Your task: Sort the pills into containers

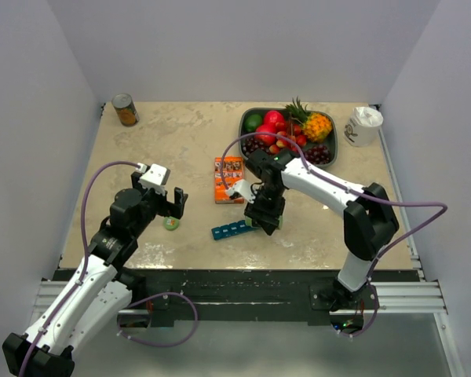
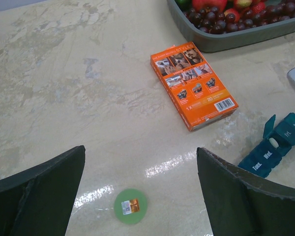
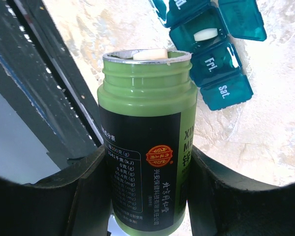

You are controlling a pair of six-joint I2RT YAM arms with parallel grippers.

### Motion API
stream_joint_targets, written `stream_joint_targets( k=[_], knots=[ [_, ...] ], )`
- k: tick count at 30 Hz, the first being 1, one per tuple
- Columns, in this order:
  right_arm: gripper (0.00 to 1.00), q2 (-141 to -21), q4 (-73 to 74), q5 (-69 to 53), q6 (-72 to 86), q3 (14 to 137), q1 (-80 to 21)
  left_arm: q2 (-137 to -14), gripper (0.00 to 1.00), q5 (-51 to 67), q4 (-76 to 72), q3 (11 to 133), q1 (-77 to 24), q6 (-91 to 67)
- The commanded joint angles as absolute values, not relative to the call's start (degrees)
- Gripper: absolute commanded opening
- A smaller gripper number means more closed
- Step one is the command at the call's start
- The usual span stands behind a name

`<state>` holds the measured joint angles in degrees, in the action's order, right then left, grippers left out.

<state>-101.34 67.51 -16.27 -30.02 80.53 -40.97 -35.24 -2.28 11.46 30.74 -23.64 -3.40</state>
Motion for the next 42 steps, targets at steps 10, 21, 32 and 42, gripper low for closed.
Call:
stream_joint_targets(
  k=[10,21,32,42],
  knots=[
    [0.0,-90.71,69.52,-30.84,-39.27,90.68,-35.78,-33.14,0.99,-1.76,9.05,31.99,-23.2,-2.29],
    [0.0,-59.1,29.42,-43.08,-29.13,80.55,-20.93,-32.34,0.99,-2.72,9.23,31.9,-23.2,-2.02],
    [0.0,-31.89,0.26,-21.9,1.65,44.3,-20.83,-32.61,0.99,-1.85,8.96,31.82,-23.2,-1.93],
    [0.0,-53.95,26.56,-51.16,-22.53,57.29,-20.83,-32.34,0.99,-1.14,9.05,31.82,-23.2,-1.85]
  ],
)
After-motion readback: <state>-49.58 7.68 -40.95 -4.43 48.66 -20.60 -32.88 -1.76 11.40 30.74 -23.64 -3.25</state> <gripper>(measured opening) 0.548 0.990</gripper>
